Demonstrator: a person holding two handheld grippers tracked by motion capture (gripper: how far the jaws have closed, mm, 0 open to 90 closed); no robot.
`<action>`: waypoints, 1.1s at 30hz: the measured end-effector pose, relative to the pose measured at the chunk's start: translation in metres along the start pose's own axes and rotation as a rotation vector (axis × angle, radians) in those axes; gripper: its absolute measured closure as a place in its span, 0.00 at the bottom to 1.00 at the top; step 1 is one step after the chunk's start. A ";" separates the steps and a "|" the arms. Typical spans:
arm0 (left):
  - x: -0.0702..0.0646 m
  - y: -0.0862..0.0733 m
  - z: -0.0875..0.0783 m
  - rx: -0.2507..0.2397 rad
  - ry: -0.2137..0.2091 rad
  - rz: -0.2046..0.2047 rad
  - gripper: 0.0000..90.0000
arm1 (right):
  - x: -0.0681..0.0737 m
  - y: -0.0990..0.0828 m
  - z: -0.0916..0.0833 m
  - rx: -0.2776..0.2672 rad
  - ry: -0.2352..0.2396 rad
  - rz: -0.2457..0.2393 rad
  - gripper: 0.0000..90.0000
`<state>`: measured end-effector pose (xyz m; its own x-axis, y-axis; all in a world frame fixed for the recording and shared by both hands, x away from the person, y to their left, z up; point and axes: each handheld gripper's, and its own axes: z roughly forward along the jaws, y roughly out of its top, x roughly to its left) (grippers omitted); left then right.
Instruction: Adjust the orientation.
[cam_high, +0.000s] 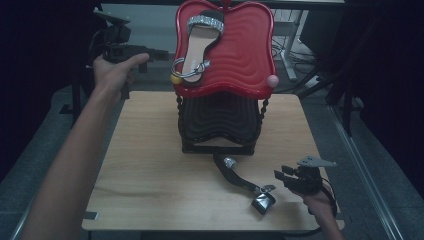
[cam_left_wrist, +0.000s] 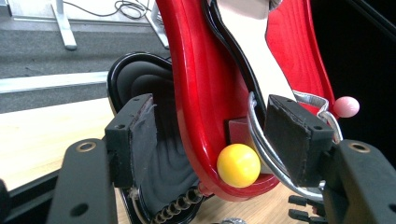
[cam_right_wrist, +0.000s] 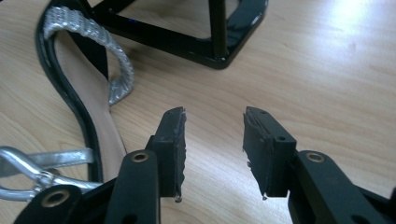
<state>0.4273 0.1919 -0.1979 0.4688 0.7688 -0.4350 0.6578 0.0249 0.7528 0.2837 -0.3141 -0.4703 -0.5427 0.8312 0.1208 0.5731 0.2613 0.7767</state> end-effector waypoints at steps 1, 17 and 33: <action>0.000 0.000 0.000 0.001 0.001 0.001 0.38 | 0.002 0.002 0.000 0.000 0.001 -0.012 0.68; -0.007 -0.001 0.006 0.006 -0.005 -0.008 0.37 | 0.064 0.028 0.034 0.212 0.086 -0.252 0.96; -0.006 -0.006 0.006 0.013 -0.001 -0.015 0.37 | 0.080 0.025 0.039 0.235 0.078 -0.274 1.00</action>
<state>0.4240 0.1836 -0.2027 0.4595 0.7679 -0.4463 0.6724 0.0275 0.7396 0.2782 -0.2217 -0.4653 -0.7355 0.6772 -0.0184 0.5203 0.5821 0.6249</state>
